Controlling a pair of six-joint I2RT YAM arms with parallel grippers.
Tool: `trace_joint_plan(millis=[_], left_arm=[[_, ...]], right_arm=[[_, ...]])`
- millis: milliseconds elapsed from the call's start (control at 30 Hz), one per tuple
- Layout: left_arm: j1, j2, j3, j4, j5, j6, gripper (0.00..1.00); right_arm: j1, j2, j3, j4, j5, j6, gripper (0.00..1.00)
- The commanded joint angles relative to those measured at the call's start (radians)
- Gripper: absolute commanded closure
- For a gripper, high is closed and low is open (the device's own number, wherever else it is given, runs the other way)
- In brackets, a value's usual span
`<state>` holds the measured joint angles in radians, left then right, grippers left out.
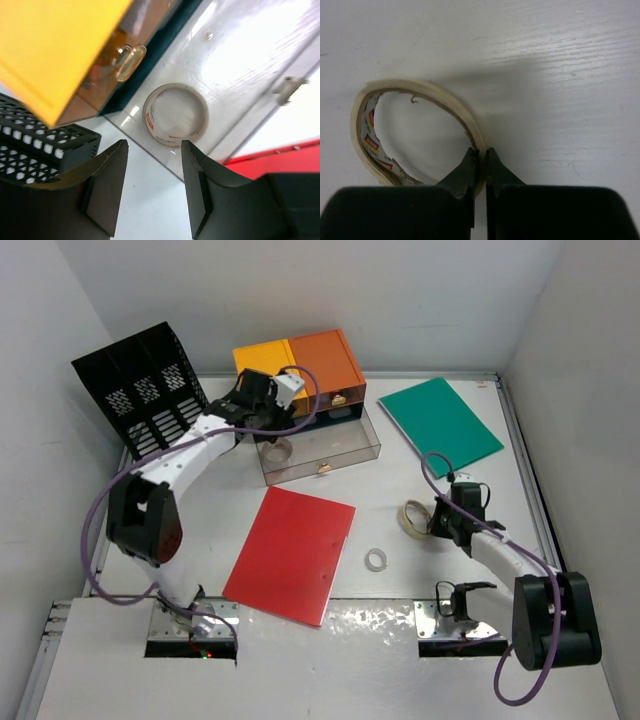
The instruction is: Organize the desk
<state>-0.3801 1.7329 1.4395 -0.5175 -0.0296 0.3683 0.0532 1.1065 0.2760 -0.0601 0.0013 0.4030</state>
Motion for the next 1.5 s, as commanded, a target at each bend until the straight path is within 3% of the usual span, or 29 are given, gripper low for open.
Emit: trace_joint_plan(millis=[0, 67, 200, 300, 400, 533, 567, 867, 1167, 1467], left_arm=[[0.0, -0.11, -0.005, -0.029, 0.066, -0.009, 0.55], [0.0, -0.173, -0.036, -0.039, 0.071, -0.009, 0.55], [0.0, -0.358, -0.249, 0.062, 0.034, 0.018, 0.54], [0.001, -0.537, -0.447, 0.145, -0.096, 0.073, 0.51], [0.03, -0.637, -0.598, 0.169, -0.189, 0.089, 0.51], [0.088, -0.719, -0.686, 0.198, -0.194, 0.049, 0.49], [0.114, -0.736, -0.711, 0.208, -0.181, 0.032, 0.47], [0.225, -0.753, -0.745, 0.24, -0.17, 0.009, 0.45], [0.233, -0.716, -0.749, 0.238, -0.153, 0.014, 0.45], [0.247, -0.722, -0.746, 0.228, -0.156, 0.017, 0.45]], right_arm=[[-0.006, -0.01, 0.022, 0.01, -0.024, -0.003, 1.0], [-0.006, -0.036, 0.031, -0.021, -0.021, -0.035, 1.0], [-0.004, -0.144, 0.11, -0.109, -0.004, -0.075, 1.0], [0.008, -0.243, 0.175, -0.075, 0.005, -0.058, 1.0], [0.092, -0.228, 0.282, 0.005, 0.026, -0.067, 1.0], [0.281, -0.006, 0.492, 0.054, 0.095, -0.211, 1.0], [0.334, 0.113, 0.593, 0.048, 0.098, -0.242, 1.0], [0.387, 0.671, 1.038, -0.041, -0.078, -0.59, 1.0], [0.387, 0.869, 1.101, 0.141, 0.046, -0.616, 1.0], [0.384, 1.045, 1.27, 0.037, 0.14, -0.61, 1.0]])
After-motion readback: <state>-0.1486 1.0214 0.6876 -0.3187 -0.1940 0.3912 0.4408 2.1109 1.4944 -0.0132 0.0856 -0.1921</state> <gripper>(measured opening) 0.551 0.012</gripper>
